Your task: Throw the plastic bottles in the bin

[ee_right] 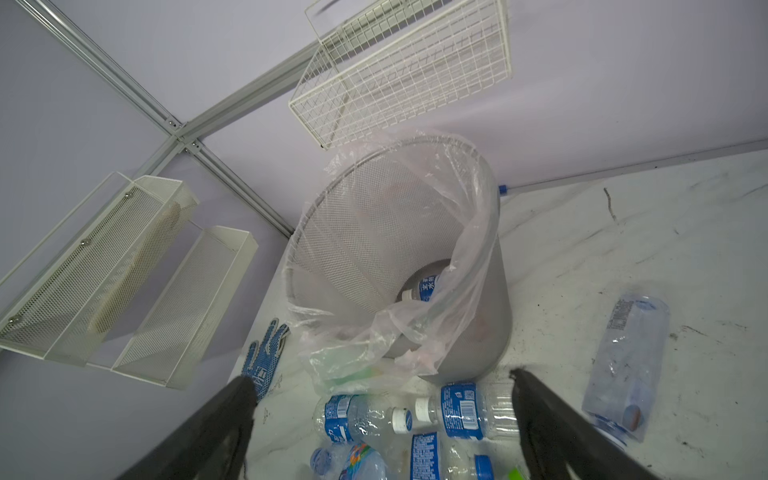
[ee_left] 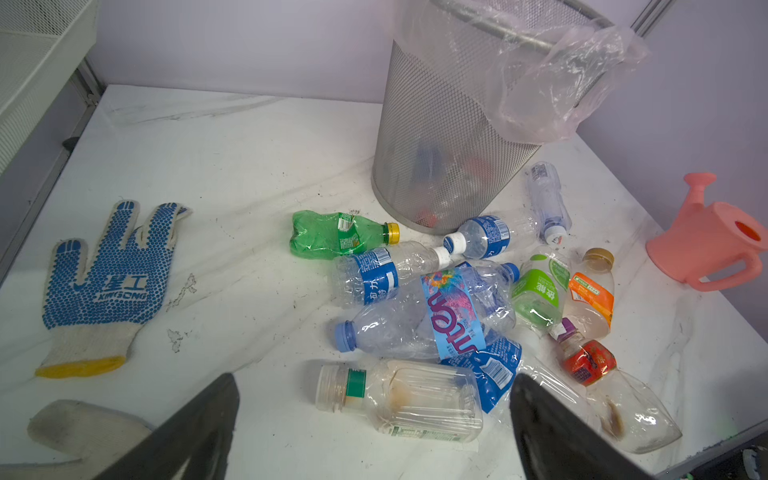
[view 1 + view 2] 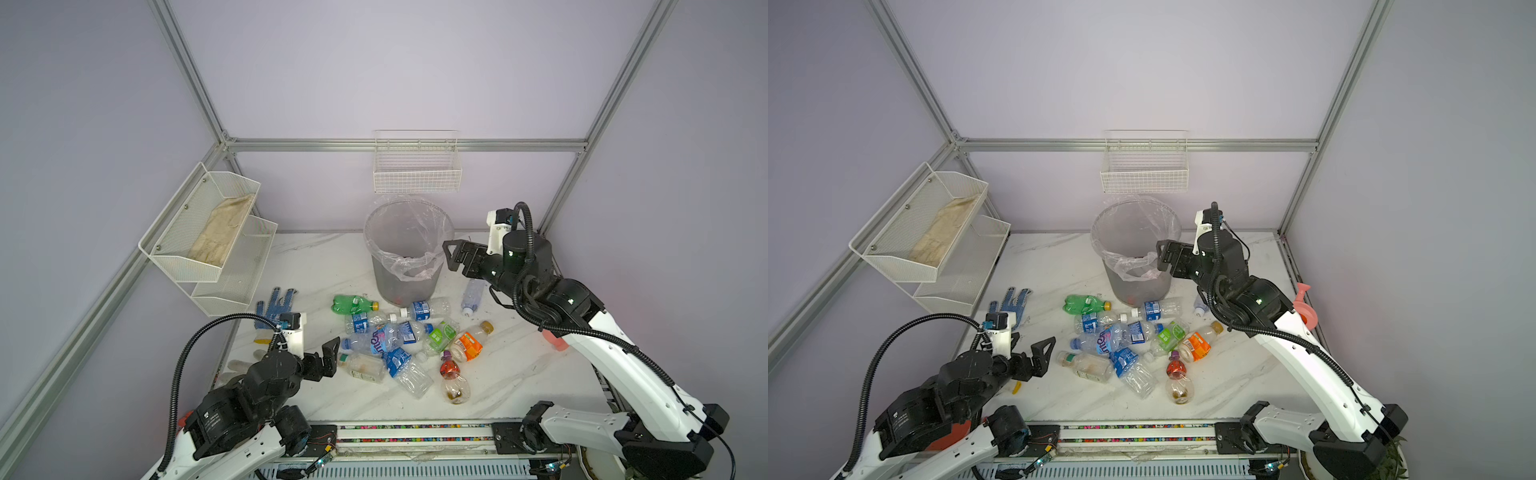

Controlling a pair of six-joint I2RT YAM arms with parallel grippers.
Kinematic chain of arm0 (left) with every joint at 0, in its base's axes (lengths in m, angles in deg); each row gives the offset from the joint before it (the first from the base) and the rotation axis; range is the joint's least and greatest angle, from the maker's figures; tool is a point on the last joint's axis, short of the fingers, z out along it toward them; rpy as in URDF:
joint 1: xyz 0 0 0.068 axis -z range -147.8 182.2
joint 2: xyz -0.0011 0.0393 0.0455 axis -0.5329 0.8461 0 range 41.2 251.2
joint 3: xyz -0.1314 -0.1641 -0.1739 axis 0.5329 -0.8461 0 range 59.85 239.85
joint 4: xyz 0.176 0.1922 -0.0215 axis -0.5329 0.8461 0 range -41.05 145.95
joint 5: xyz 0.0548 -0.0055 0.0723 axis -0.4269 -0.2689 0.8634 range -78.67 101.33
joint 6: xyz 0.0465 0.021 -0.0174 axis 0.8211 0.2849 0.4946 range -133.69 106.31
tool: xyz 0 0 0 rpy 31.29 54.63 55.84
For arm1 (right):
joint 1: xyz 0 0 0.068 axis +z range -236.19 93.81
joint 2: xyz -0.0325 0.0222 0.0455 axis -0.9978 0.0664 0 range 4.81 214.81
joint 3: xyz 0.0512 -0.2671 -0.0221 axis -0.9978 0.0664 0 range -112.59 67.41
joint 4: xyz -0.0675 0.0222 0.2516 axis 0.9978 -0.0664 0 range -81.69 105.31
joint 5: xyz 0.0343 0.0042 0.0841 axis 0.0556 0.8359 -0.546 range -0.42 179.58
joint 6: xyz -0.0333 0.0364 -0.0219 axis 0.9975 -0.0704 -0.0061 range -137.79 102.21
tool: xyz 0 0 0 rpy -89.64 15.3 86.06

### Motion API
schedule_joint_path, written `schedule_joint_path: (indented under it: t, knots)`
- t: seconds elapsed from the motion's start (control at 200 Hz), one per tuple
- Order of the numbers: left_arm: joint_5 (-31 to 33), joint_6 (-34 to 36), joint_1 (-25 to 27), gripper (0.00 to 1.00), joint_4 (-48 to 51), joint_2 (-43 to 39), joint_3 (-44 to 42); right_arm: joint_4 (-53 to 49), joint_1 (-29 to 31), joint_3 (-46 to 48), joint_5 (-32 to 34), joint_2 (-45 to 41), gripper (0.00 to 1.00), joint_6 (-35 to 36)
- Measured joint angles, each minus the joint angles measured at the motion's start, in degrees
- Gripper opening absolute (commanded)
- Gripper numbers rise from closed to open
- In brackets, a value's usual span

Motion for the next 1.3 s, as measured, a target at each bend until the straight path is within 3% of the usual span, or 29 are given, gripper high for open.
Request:
schedule_joint_path:
  t: [0.175, 0.8, 1.065, 1.305]
  knots:
    - [-2.58, -5.01, 0.0, 1.0, -0.76, 4.83, -0.31, -2.32, 0.0, 3.37, -0.11, -3.8, 0.97, 0.07]
    - [-13.7, -37.97, 0.0, 1.0, -5.75, 10.23, -13.16, -4.07, 0.0, 10.56, 0.94, -8.13, 0.97, -2.03]
    - [-14.16, -48.59, 0.0, 1.0, -8.31, 11.39, -16.33, -4.33, 0.0, 11.85, 0.96, -9.42, 0.97, -2.56]
    - [-14.43, -54.45, 0.0, 1.0, -10.12, 18.86, -16.31, -4.46, 0.0, 12.94, 0.96, -9.94, 0.97, -2.97]
